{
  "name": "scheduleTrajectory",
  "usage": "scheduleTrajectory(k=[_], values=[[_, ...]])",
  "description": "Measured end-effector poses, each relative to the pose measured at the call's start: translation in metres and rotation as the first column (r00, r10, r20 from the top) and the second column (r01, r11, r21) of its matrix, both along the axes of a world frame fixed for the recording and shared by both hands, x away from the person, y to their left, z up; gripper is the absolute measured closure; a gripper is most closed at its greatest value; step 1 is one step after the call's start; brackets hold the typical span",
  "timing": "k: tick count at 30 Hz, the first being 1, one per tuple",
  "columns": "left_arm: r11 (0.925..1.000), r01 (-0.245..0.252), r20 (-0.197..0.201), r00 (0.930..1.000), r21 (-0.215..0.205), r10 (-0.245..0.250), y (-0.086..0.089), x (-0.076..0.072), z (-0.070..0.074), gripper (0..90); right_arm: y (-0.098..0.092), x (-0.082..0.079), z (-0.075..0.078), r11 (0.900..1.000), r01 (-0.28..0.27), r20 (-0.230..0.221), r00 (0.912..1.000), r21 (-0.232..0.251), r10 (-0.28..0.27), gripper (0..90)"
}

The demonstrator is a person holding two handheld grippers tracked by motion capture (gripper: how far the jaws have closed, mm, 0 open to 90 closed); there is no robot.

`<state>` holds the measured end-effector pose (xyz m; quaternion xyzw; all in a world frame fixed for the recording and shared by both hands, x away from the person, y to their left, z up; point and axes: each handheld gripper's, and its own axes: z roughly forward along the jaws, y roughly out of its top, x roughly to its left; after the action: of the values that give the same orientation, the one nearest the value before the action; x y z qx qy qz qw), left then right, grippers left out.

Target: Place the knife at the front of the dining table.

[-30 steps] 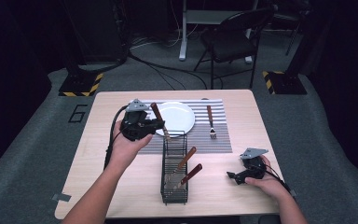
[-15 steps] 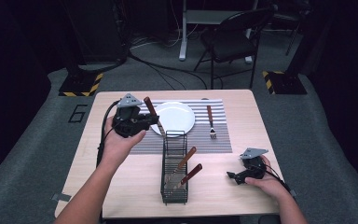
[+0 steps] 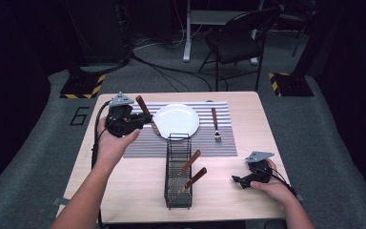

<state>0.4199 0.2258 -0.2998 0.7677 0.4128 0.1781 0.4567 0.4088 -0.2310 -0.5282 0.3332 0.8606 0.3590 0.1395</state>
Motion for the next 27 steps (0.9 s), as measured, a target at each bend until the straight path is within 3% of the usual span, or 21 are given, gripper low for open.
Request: scheduleTrajectory(k=[6, 18, 27], values=[[0.9988, -0.049, -0.011, 0.9988, 0.003, 0.049, 0.014, 0.008, -0.006, 80.5, 0.000, 0.000, 0.000, 1.000, 0.000, -0.001, 1.0000, 0.001, 0.000, 0.0], [0.9898, -0.140, -0.040, 0.9894, -0.023, 0.139, 0.036, 0.023, -0.024, 80.5, 0.000, 0.000, 0.000, 1.000, 0.000, 0.000, 1.0000, 0.000, 0.000, 0.0], [0.9798, -0.199, -0.079, 0.9772, -0.019, 0.197, 0.052, 0.034, -0.051, 80.5, 0.000, 0.000, 0.000, 1.000, 0.000, -0.001, 1.0000, 0.000, 0.000, 0.0]])
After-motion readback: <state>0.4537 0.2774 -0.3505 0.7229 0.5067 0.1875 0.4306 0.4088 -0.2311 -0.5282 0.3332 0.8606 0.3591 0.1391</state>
